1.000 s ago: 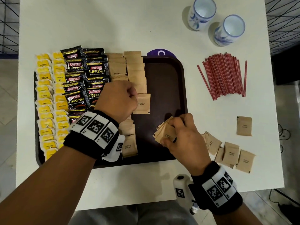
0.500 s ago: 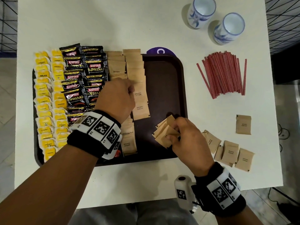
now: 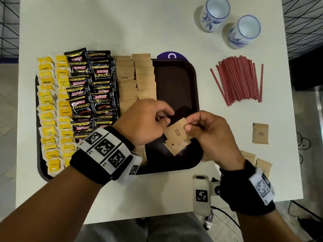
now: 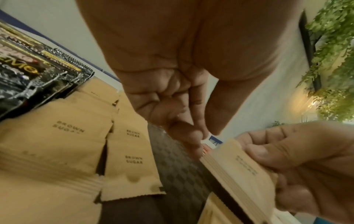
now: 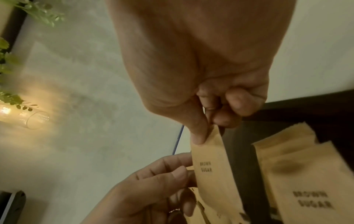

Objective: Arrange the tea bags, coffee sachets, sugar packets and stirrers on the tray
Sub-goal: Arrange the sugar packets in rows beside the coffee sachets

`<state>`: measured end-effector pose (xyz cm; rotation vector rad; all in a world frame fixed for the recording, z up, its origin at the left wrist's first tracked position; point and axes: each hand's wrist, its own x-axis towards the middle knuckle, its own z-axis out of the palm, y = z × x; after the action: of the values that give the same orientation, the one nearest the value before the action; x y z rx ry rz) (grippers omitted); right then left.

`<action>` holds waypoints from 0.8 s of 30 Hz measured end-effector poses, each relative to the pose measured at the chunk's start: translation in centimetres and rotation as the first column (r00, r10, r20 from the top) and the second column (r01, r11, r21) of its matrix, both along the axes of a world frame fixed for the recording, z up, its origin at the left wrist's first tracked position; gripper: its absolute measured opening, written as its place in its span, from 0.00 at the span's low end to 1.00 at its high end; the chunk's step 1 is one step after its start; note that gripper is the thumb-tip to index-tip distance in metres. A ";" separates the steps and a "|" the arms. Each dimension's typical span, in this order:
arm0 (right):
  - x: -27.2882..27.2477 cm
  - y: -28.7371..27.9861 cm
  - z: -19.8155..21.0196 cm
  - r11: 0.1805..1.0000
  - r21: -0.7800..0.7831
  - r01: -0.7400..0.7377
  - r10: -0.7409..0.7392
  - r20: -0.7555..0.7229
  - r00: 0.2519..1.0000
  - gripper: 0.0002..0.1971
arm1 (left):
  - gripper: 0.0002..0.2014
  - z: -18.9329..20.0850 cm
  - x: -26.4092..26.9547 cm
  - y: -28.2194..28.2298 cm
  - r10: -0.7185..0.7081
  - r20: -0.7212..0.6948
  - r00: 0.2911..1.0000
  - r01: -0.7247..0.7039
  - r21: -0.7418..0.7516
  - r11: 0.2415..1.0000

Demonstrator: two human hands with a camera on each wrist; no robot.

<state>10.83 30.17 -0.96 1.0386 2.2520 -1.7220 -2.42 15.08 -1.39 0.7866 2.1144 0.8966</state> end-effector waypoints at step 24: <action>-7.1 -2.4 -3.3 0.961 0.233 -0.152 0.125 0.126 0.984 0.10 | 0.16 0.1 -0.8 -3.8 -0.008 -0.028 1.000 0.002 -0.204 0.979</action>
<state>3.73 27.74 -4.22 0.9645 2.4424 -1.3278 -3.24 11.30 -1.31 0.7018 2.1862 0.6556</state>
